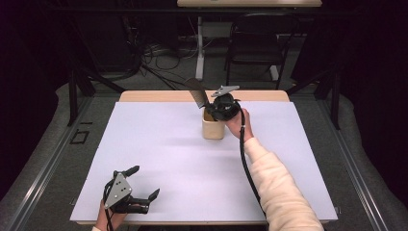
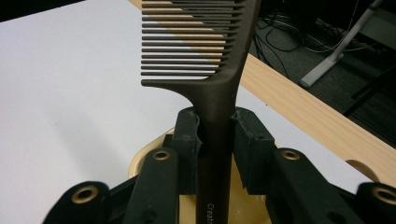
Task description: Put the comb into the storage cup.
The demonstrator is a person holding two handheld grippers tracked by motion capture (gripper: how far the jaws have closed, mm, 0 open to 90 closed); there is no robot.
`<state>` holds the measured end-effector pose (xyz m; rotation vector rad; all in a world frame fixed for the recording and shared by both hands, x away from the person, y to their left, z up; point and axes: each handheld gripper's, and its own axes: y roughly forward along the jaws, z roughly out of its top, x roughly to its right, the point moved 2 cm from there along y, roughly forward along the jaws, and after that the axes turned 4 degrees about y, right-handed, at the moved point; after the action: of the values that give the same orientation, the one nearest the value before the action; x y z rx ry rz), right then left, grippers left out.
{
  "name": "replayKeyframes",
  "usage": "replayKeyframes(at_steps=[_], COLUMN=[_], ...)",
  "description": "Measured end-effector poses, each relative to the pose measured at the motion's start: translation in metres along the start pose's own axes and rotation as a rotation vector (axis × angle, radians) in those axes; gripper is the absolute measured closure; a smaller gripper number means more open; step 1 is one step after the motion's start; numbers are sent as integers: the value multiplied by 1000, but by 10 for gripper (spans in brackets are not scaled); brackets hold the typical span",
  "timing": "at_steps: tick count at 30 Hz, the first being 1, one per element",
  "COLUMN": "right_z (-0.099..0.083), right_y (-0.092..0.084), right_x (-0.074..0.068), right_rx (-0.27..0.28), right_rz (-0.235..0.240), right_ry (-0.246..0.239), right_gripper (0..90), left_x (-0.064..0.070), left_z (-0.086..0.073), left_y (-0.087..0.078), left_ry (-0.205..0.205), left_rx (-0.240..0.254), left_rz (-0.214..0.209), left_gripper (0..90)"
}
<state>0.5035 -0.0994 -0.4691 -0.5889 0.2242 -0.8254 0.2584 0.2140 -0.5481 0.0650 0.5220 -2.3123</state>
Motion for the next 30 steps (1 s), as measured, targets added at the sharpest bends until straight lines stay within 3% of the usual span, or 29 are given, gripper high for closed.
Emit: replayKeyframes(at_steps=[30], right_z=[-6], right_y=[6], right_x=[-2], right_rx=[-84], right_rz=[-16], right_ry=[-22], right_gripper=[714], left_x=[0], left_z=[0], left_y=[0], left_ry=[1], left_rx=[0], left_rz=[2], left_gripper=[3])
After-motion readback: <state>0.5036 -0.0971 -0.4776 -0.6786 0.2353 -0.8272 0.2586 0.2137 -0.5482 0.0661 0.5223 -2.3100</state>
